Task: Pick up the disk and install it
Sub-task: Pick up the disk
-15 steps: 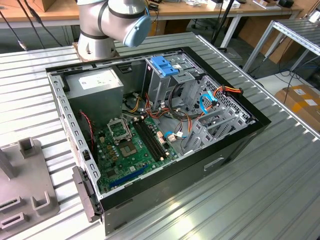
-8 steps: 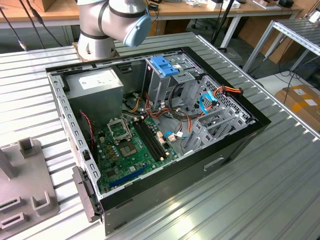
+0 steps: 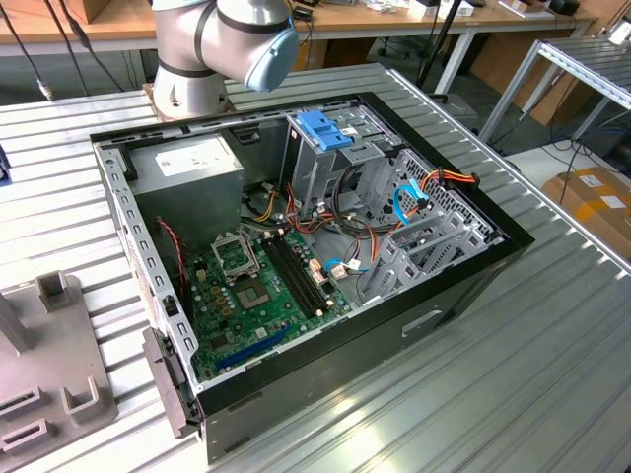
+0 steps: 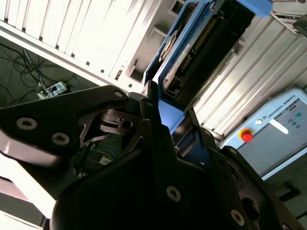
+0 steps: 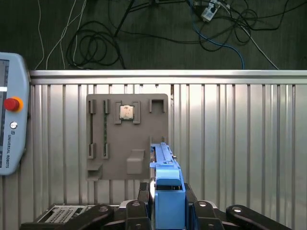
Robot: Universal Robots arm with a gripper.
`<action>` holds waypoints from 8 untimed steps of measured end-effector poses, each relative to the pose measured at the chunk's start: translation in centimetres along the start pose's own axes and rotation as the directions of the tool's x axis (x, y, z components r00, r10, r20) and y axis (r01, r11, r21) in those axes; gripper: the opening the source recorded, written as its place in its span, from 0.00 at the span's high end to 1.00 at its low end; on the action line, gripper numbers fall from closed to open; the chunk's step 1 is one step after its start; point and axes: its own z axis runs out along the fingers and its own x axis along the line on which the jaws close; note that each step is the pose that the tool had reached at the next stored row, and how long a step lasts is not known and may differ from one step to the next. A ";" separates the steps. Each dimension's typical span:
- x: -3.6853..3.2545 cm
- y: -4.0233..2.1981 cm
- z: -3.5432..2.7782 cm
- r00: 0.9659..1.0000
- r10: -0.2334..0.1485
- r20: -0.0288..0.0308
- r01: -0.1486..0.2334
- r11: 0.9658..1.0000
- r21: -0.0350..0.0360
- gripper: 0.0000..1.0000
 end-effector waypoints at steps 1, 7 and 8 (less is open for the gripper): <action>0.00 -0.22 0.00 1.000 0.000 0.000 0.000 1.000 0.000 0.64; -0.02 -2.94 -0.02 1.000 0.000 0.000 0.000 1.000 0.000 0.64; -0.02 -2.96 -0.02 1.000 0.000 0.000 0.000 1.000 0.000 0.64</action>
